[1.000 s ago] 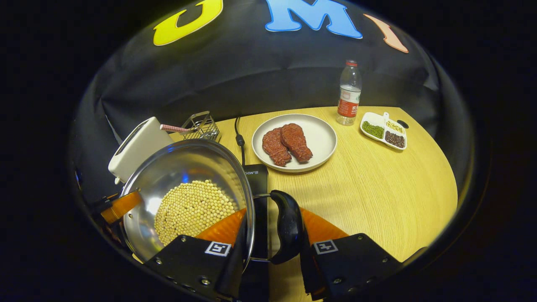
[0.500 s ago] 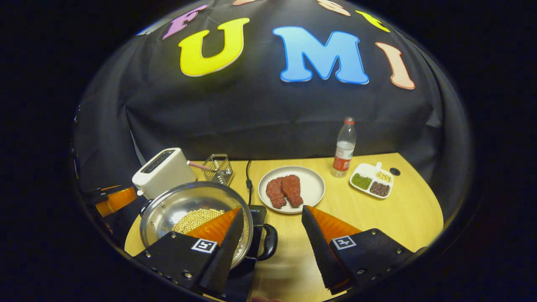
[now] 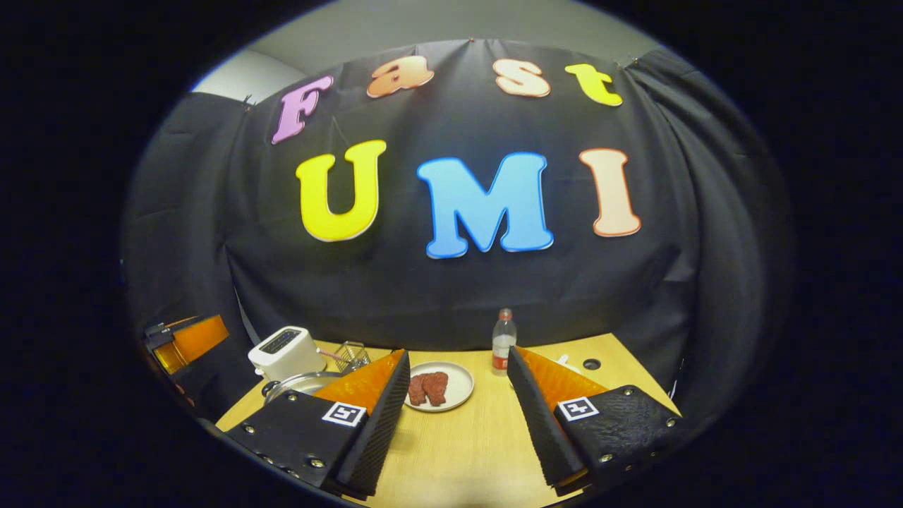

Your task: First push the handle of the pot to place it horizontally, then grasp the pot with both hands and set it on the induction cooktop.

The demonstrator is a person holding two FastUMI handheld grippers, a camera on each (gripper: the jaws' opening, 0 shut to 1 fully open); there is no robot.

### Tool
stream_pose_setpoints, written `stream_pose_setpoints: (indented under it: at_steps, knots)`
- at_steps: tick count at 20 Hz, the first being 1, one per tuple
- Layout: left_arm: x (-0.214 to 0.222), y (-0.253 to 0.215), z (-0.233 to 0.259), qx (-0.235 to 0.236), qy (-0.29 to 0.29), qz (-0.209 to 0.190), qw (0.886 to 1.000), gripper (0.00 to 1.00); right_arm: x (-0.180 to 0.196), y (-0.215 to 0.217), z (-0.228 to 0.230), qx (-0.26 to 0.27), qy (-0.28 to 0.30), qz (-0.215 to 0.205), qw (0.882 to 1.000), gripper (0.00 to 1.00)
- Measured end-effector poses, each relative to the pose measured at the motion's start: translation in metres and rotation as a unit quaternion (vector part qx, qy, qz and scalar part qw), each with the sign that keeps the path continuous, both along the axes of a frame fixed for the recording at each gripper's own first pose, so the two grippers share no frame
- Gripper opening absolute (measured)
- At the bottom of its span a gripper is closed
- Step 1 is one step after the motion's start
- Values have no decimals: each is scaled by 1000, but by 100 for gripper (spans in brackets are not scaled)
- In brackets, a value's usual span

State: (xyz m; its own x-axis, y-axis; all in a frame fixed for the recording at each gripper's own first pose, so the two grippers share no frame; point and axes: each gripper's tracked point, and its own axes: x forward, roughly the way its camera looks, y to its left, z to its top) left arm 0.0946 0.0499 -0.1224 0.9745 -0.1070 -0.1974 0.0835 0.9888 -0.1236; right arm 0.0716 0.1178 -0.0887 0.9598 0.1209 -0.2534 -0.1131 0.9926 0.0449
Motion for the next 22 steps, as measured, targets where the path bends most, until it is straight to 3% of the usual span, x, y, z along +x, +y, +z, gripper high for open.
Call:
stream_pose_setpoints:
  at_steps: [1,2,3,4,5,9,16,18,22]
  knots:
    - [-9,-18,20,-4,-18,-2,1000,92,-5,-14,19,1,-16,-4,1000,74]
    - [-17,-33,34,-5,-33,-2,999,91,-9,-29,37,-1,-30,-10,999,84]
    - [-23,-49,49,-8,-48,-3,999,92,-14,-40,48,-4,-38,-6,999,84]
    - [-29,-64,62,-9,-56,-9,998,95,-24,-52,57,-9,-45,-6,999,96]
    - [-34,-75,71,-4,-65,-11,998,97,-27,-64,66,-11,-54,-8,998,99]
    - [-53,-105,88,24,-78,2,997,97,-36,-98,89,2,-74,-14,997,100]
    - [-79,-118,90,38,-70,32,996,99,-48,-121,78,14,-61,12,998,100]
    - [-83,-124,93,32,-72,20,997,94,-50,-123,81,14,-63,5,998,100]
    - [-80,-117,101,30,-73,-2,997,94,-60,-119,90,9,-72,-15,997,100]
